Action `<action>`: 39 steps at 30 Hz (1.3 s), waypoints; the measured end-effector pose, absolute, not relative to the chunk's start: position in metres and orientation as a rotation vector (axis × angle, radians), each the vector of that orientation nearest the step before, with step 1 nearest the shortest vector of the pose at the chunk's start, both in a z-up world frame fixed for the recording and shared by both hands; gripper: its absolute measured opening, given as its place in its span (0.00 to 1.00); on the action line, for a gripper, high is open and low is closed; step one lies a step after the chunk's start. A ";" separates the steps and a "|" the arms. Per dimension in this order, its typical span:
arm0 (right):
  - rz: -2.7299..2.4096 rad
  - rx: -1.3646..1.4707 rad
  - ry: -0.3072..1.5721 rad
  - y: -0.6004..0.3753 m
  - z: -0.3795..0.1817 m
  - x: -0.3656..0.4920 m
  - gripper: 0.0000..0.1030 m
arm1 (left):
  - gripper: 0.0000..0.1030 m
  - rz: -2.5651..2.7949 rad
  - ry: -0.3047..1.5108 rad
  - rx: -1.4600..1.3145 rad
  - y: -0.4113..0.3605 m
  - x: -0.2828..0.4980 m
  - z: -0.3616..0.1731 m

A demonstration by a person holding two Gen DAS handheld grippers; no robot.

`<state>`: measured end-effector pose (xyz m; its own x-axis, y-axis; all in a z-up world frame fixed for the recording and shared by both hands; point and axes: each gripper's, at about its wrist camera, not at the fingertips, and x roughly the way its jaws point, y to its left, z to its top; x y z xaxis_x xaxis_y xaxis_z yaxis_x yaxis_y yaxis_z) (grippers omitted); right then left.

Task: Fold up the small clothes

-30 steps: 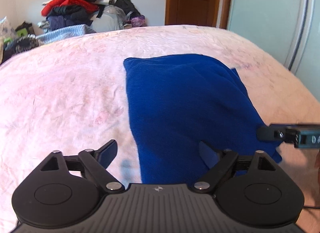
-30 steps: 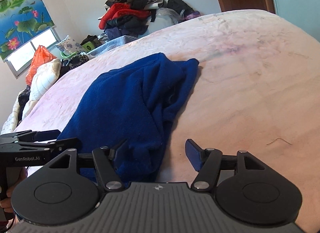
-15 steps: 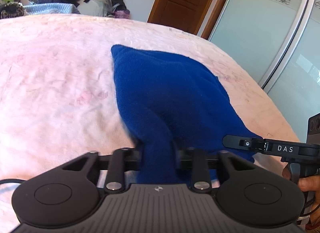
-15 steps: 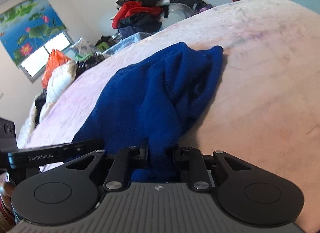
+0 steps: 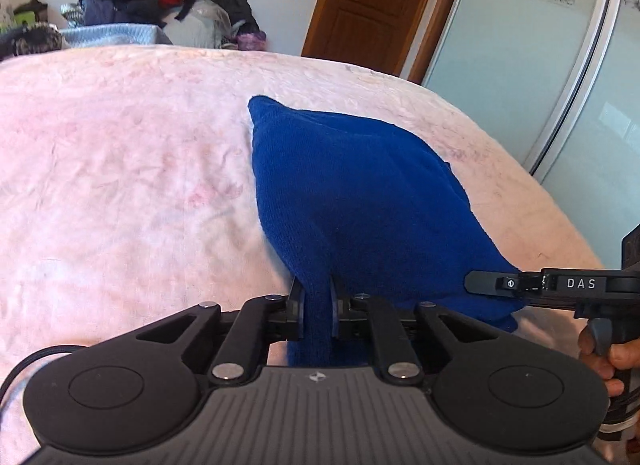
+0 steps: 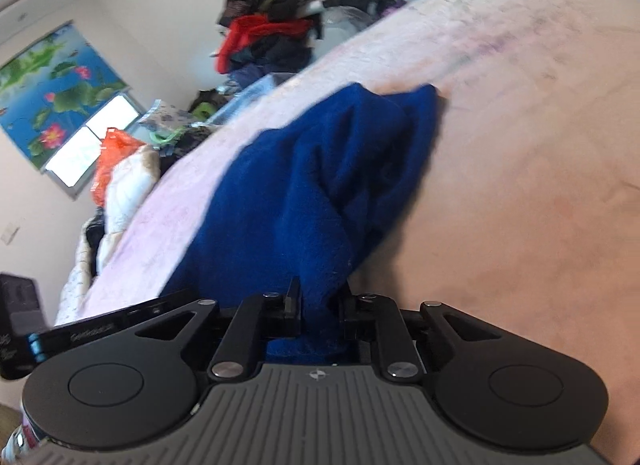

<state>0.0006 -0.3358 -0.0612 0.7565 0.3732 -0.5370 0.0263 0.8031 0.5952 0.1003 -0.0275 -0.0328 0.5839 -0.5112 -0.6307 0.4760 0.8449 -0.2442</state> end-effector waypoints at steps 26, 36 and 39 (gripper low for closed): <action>0.012 0.195 0.664 -0.242 -0.025 -0.068 0.93 | 0.70 -0.353 0.777 0.046 -0.016 0.046 -0.026; 0.025 0.134 0.688 -0.225 -0.029 -0.081 0.97 | 0.75 -0.305 0.795 0.114 -0.021 0.029 -0.035; 0.021 0.126 0.697 -0.223 -0.031 -0.085 0.98 | 0.75 -0.305 0.803 0.108 -0.019 0.027 -0.037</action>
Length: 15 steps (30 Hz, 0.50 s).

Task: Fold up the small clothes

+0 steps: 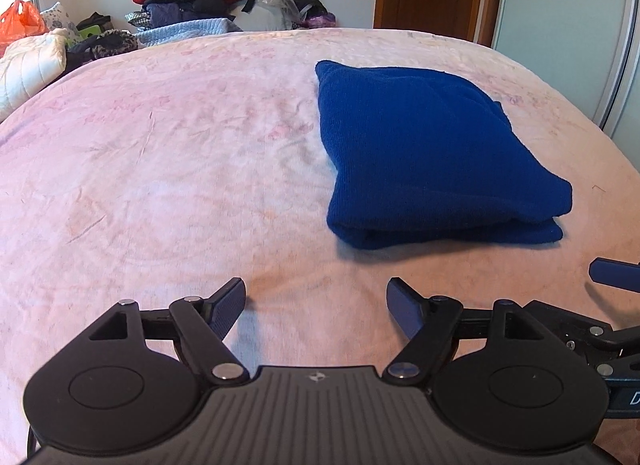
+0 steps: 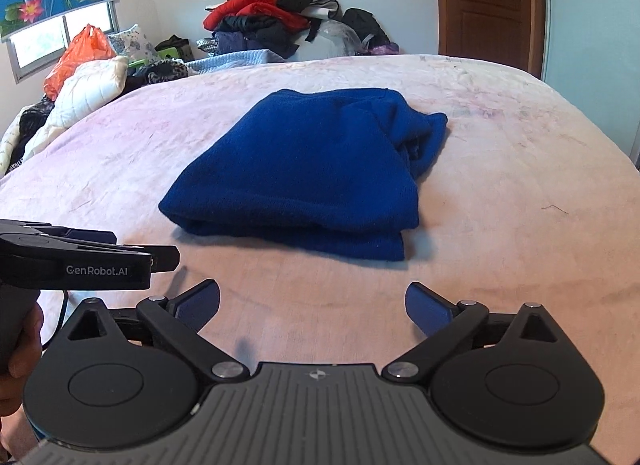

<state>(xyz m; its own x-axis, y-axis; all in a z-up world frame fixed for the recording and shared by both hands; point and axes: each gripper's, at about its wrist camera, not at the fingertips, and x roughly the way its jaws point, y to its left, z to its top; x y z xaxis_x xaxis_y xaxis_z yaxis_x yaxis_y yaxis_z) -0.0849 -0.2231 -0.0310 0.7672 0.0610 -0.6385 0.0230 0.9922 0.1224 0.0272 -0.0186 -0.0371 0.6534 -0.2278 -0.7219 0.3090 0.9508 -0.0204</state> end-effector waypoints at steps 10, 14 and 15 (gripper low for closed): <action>-0.012 0.113 0.704 -0.220 -0.035 -0.092 0.99 | 0.75 -0.279 0.797 0.114 -0.017 0.022 -0.042; -0.028 0.128 0.709 -0.222 -0.036 -0.090 0.99 | 0.76 -0.271 0.791 0.114 -0.016 0.020 -0.043; -0.030 0.134 0.705 -0.222 -0.037 -0.090 0.99 | 0.76 -0.269 0.790 0.114 -0.016 0.020 -0.043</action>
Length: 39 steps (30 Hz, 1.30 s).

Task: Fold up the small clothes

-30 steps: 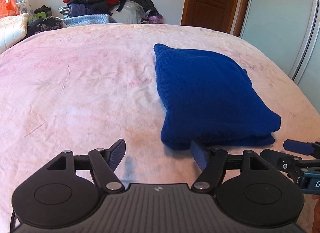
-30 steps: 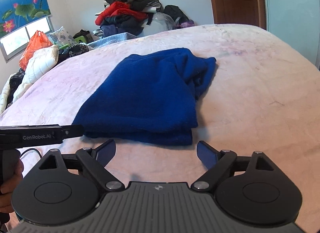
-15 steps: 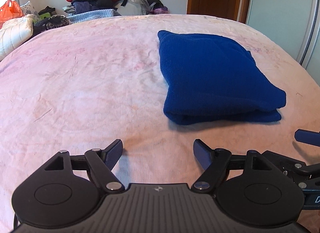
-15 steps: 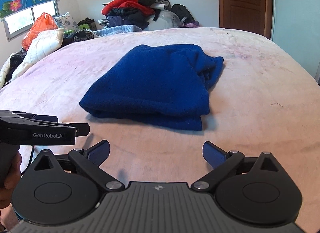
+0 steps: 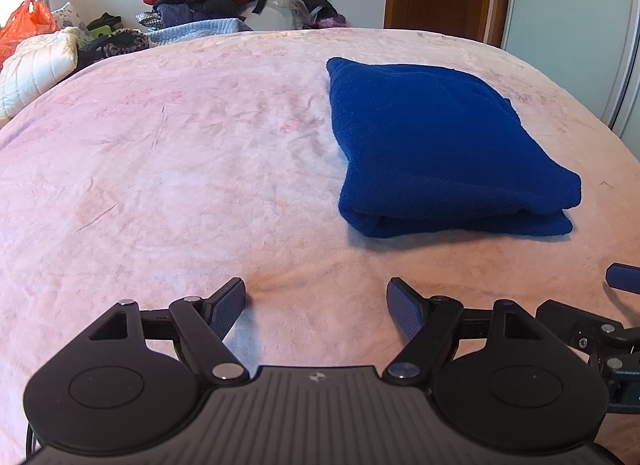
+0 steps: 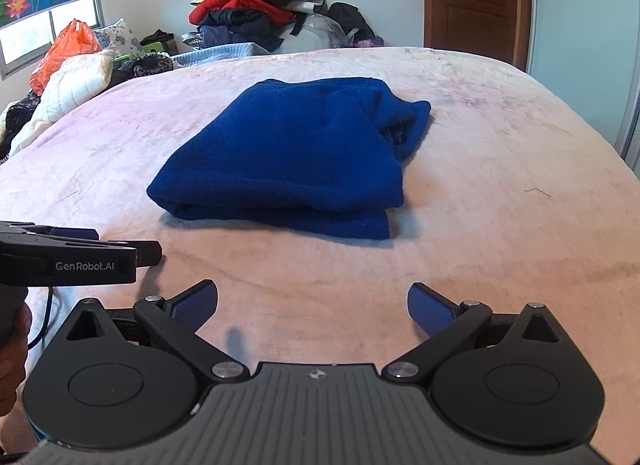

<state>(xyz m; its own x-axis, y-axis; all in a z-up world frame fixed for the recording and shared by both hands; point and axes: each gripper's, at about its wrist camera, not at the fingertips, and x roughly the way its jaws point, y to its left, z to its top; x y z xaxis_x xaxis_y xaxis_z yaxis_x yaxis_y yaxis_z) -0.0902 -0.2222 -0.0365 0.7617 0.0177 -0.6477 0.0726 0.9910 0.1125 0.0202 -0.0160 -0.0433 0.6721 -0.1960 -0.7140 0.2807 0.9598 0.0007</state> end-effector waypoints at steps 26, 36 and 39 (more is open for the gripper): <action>-0.126 0.043 0.680 -0.209 -0.063 -0.086 1.00 | 0.98 -0.215 0.717 0.127 -0.015 0.011 -0.059; -0.123 0.040 0.669 -0.205 -0.066 -0.087 1.00 | 1.00 -0.207 0.662 0.112 -0.012 0.003 -0.064; -0.123 0.040 0.669 -0.204 -0.066 -0.087 1.00 | 1.00 -0.209 0.662 0.107 -0.011 0.002 -0.065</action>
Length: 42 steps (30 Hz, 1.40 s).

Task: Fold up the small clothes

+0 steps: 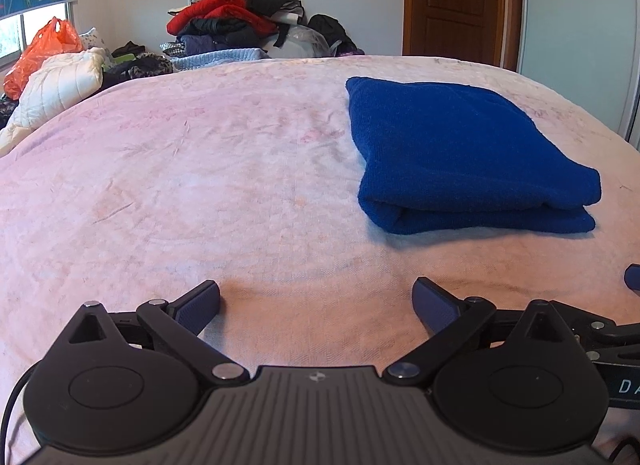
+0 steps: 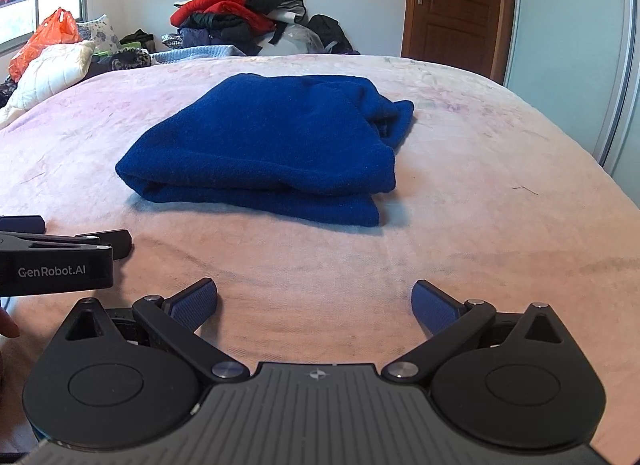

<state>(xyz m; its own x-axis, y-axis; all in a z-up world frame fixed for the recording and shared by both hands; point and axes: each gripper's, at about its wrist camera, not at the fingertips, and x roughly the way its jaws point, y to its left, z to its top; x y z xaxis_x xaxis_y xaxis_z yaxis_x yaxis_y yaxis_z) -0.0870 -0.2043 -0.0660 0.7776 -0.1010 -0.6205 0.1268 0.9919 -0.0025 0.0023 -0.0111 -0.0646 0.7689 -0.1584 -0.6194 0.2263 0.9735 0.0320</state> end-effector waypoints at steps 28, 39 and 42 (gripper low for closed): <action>-0.149 0.073 0.672 -0.211 -0.050 -0.097 1.00 | 1.00 -0.242 0.731 0.090 -0.013 0.003 -0.054; -0.164 0.094 0.634 -0.220 -0.027 -0.105 1.00 | 1.00 -0.241 0.732 0.141 -0.027 -0.005 -0.039; -0.160 0.097 0.642 -0.220 -0.028 -0.105 1.00 | 1.00 -0.224 0.729 0.144 -0.026 -0.005 -0.038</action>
<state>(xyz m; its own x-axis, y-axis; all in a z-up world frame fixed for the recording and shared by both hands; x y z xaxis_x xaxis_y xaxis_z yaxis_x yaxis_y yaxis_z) -0.1046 -0.2198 -0.0278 0.7895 -0.1181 -0.6024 0.1781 0.9832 0.0407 -0.0053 -0.0258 -0.0384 0.7232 -0.1518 -0.6737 0.2519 0.9663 0.0527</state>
